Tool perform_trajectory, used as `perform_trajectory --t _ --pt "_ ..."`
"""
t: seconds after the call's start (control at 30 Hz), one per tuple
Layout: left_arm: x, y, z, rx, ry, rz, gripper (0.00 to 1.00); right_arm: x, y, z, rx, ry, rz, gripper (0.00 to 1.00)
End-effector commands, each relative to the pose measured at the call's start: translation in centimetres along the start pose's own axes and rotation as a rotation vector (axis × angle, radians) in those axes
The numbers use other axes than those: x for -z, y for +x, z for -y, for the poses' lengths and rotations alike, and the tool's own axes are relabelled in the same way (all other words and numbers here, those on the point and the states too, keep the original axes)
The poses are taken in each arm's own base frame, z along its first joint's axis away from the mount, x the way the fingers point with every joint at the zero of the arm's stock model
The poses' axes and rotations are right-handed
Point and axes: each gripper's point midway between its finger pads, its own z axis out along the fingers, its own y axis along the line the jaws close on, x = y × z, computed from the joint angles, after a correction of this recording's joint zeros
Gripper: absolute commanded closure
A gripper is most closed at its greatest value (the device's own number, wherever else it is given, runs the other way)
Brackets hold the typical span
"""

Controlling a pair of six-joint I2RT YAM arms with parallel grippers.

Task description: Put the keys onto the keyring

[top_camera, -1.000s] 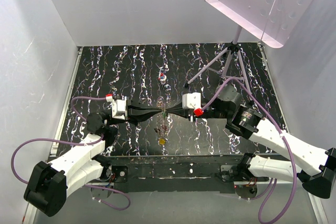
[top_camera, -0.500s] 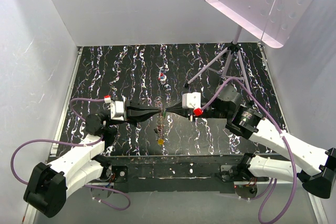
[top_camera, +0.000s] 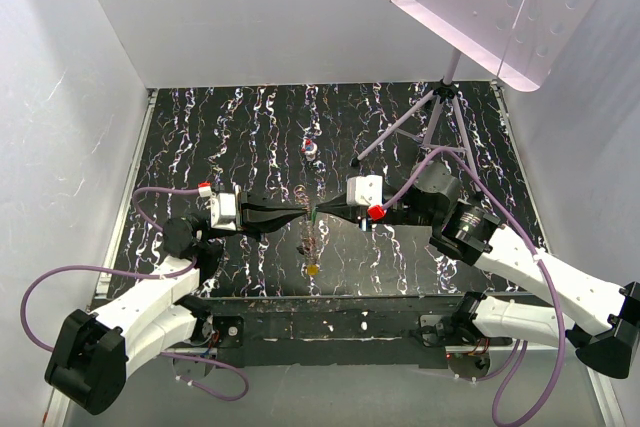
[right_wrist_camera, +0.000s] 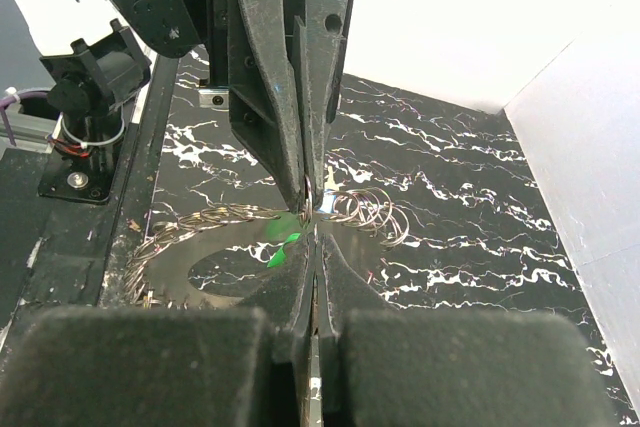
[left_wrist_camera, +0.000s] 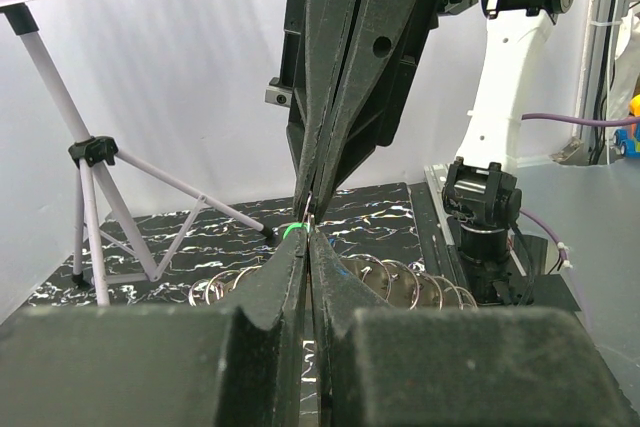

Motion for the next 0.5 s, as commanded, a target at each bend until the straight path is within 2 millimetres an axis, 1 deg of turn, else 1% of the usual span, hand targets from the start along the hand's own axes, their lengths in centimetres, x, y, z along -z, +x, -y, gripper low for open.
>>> perform_trajectory --t 0.0,0.47 --pt "0.15 -0.9 -0.31 -0.057 -0.024 0.03 1.0 0.22 -2.31 0.37 0.042 0.01 0.07 0.99" --pt "0.21 -0.95 -0.53 -0.061 -0.04 0.031 1.0 0.12 -2.31 -0.02 0.033 -0.013 0.073 0.99"
